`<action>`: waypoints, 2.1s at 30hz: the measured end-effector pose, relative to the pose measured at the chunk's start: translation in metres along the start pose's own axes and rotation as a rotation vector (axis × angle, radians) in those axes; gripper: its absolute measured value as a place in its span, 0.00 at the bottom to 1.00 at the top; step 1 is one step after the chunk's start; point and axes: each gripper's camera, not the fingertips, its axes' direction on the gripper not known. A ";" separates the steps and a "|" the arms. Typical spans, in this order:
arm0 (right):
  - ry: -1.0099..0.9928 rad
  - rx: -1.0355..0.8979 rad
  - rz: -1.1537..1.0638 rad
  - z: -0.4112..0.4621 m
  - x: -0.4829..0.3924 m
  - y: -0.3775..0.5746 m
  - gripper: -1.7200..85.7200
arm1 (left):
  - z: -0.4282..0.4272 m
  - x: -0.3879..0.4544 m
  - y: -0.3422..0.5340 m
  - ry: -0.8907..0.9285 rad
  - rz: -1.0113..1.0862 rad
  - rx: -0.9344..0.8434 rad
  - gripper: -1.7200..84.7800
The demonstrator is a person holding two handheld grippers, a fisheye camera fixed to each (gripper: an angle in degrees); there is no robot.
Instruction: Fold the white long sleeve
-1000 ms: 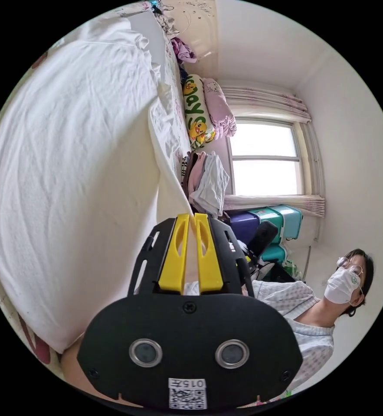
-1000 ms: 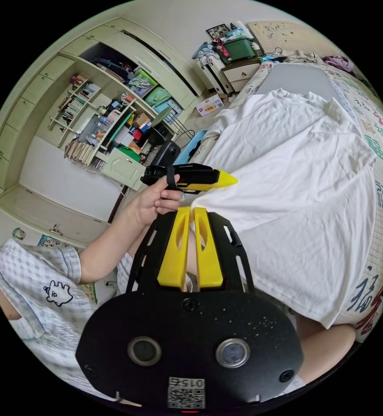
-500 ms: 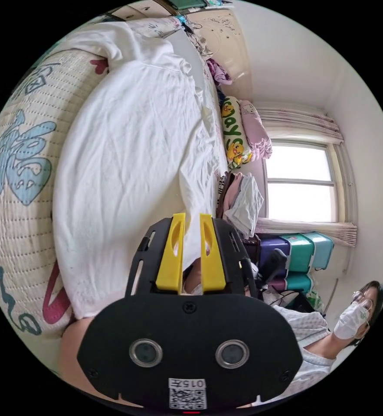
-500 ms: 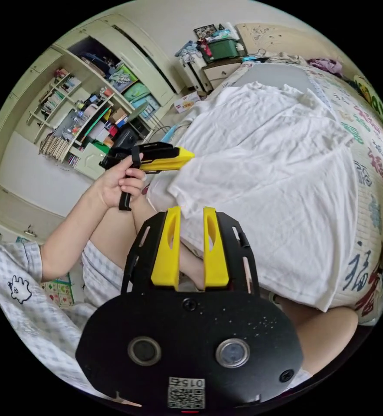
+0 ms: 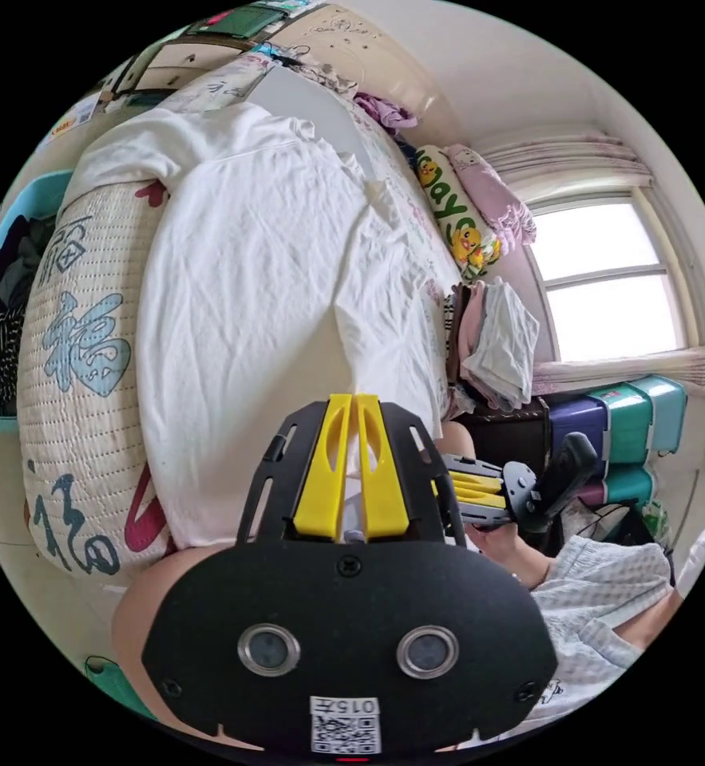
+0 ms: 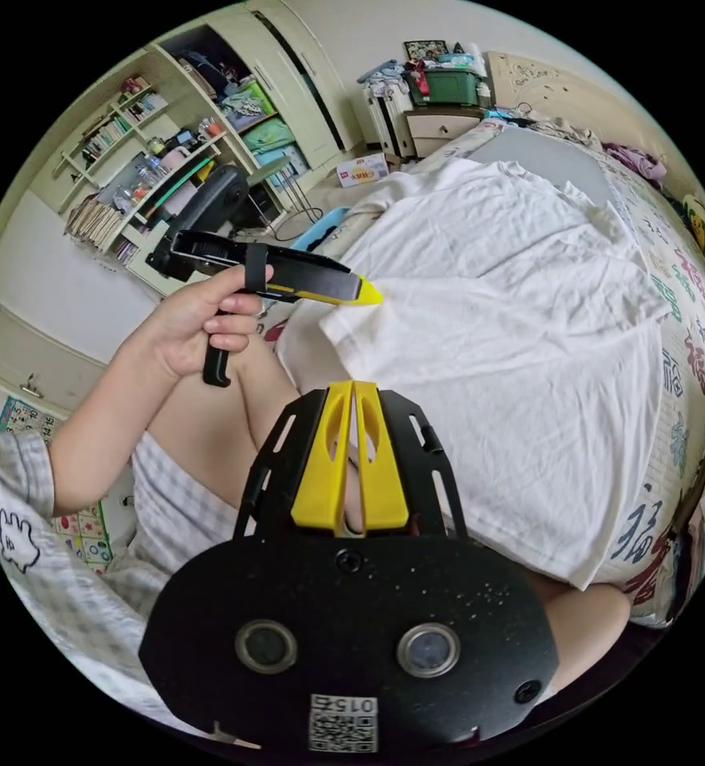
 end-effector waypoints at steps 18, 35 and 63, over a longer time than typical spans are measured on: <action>-0.393 -0.087 -0.047 0.156 0.011 0.023 0.01 | 0.009 0.020 -0.001 -0.215 -0.024 -0.217 0.02; -0.367 0.498 0.694 0.089 0.344 0.120 0.15 | 0.127 0.079 -0.349 -0.033 0.102 0.029 0.15; -0.135 0.407 0.663 0.059 0.323 0.109 0.02 | 0.133 0.054 -0.322 -0.008 0.212 0.061 0.08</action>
